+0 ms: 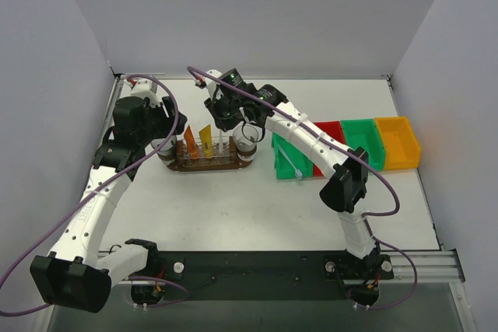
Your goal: Prepare toiletry sets of a toothbrush and toothpaste on the tray
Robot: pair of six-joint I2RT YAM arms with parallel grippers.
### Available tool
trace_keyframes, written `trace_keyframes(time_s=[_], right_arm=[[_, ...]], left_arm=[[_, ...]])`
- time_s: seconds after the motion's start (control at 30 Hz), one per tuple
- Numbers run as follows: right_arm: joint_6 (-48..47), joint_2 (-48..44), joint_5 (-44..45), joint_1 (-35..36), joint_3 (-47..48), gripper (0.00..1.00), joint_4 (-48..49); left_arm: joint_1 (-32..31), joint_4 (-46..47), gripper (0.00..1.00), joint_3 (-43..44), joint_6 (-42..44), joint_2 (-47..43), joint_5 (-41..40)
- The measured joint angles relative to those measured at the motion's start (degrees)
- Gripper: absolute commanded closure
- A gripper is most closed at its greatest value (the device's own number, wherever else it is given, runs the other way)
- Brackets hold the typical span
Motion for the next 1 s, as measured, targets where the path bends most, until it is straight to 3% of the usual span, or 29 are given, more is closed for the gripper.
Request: trace_keyframes(time_s=[1.0], right_arm=[[-1.8,1.3,1.7,1.0,-1.6,1.0,4.2]], left_arm=[[0.0,0.0,0.35,0.0,0.0,0.0,-0.8]])
